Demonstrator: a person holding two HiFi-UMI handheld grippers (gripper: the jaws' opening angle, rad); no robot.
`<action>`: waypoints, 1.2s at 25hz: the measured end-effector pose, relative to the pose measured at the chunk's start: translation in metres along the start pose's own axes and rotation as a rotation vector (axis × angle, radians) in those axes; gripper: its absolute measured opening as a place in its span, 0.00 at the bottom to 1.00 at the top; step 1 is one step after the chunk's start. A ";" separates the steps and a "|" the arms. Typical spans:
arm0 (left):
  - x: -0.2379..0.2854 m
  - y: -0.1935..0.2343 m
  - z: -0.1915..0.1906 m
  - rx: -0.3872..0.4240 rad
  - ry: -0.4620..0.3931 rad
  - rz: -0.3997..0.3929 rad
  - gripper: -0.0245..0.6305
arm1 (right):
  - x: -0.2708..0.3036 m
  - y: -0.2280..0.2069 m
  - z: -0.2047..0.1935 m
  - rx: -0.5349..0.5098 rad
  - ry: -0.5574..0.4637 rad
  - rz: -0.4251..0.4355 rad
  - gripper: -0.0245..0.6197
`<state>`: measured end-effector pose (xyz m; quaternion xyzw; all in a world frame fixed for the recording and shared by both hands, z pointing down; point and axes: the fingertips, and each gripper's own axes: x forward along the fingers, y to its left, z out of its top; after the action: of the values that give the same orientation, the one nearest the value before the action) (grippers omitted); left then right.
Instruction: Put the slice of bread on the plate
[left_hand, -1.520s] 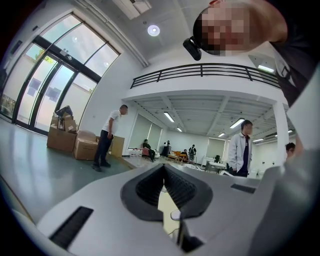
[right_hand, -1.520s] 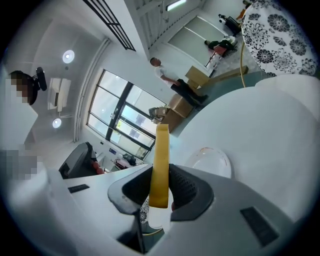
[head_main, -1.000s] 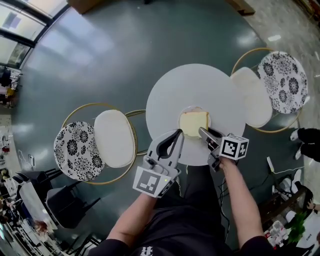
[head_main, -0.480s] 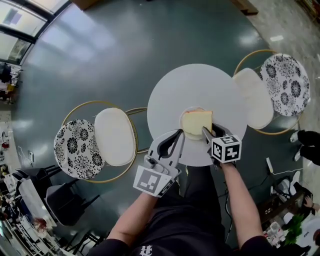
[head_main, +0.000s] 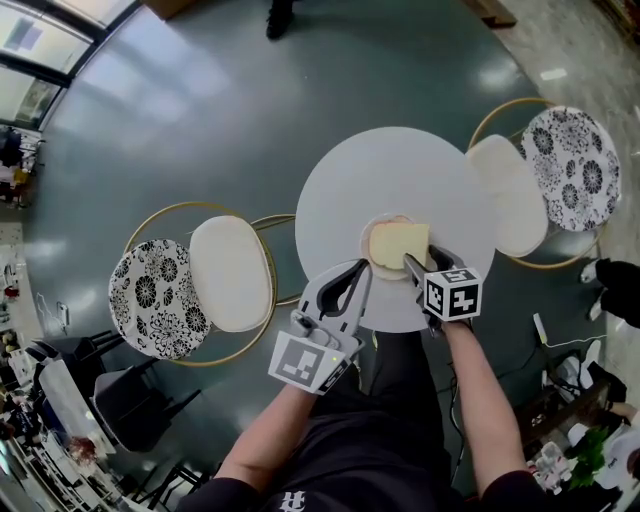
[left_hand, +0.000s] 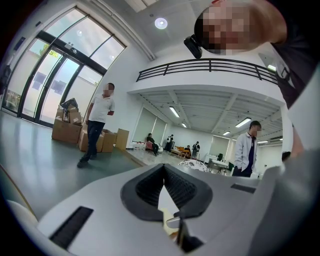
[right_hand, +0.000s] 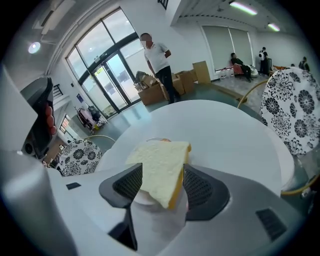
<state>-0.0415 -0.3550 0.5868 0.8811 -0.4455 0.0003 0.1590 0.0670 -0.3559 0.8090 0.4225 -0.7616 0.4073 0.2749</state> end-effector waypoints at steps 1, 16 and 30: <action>0.000 -0.001 0.000 -0.003 0.004 -0.001 0.05 | -0.002 -0.001 0.001 -0.002 -0.004 -0.007 0.40; -0.012 -0.030 0.016 0.021 0.078 -0.040 0.05 | -0.094 0.058 0.072 -0.082 -0.300 0.048 0.39; -0.044 -0.073 0.076 0.021 0.076 -0.059 0.05 | -0.219 0.151 0.115 -0.132 -0.533 0.154 0.06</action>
<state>-0.0219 -0.3016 0.4882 0.8949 -0.4128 0.0340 0.1664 0.0350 -0.3150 0.5238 0.4368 -0.8617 0.2511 0.0603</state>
